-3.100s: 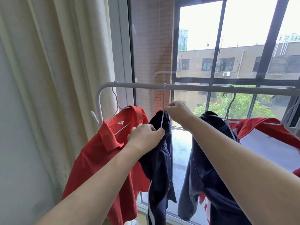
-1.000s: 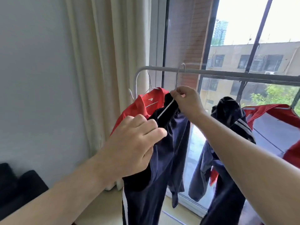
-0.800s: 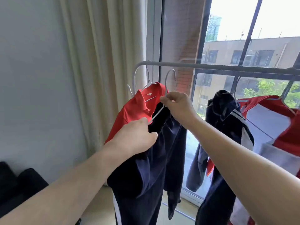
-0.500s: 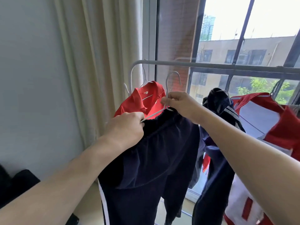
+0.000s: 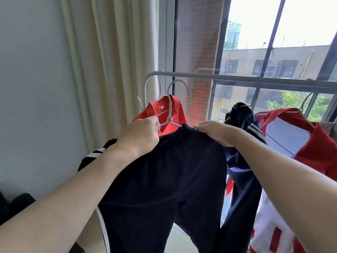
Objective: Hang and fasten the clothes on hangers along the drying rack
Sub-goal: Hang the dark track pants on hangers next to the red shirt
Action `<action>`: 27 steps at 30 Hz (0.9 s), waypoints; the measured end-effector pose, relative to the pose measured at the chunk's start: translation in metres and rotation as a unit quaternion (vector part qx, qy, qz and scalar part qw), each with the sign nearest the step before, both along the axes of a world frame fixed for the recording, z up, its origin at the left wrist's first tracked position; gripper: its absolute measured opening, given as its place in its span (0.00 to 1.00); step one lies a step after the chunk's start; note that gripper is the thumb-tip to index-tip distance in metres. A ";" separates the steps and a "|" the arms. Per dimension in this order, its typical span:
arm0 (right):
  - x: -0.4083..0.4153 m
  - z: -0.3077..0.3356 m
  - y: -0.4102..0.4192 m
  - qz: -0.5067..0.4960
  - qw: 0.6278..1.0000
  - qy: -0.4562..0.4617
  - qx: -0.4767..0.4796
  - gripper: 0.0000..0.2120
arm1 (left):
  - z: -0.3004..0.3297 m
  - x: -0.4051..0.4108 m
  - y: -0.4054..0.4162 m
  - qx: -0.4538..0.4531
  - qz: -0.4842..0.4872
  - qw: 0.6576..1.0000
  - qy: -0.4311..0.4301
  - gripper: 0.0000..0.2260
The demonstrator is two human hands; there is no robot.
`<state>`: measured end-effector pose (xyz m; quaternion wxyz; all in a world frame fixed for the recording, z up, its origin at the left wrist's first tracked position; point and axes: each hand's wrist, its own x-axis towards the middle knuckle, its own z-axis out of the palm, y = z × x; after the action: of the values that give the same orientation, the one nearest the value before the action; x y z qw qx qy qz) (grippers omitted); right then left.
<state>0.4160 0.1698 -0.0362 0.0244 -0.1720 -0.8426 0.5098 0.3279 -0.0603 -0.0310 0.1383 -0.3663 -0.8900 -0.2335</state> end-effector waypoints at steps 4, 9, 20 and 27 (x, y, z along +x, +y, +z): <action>-0.009 -0.002 -0.004 -0.010 0.989 0.106 -0.103 0.08 | -0.004 0.002 0.022 -0.007 -0.035 0.993 -0.109 0.16; -0.004 -0.015 0.009 -0.044 0.979 0.193 0.054 0.07 | -0.002 -0.013 0.014 0.094 0.012 0.992 -0.079 0.19; 0.004 -0.050 0.034 -0.025 0.991 0.014 0.132 0.09 | -0.013 -0.017 0.012 0.108 -0.044 0.991 0.063 0.18; 0.027 -0.062 0.038 -0.024 0.996 -0.052 0.071 0.10 | -0.021 -0.041 -0.005 0.072 -0.015 0.990 0.121 0.16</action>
<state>0.4427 0.2076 -0.0982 0.0052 -0.2161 -0.8724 0.4384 0.2874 -0.0655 -0.0525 0.2670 -0.3945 -0.8421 -0.2528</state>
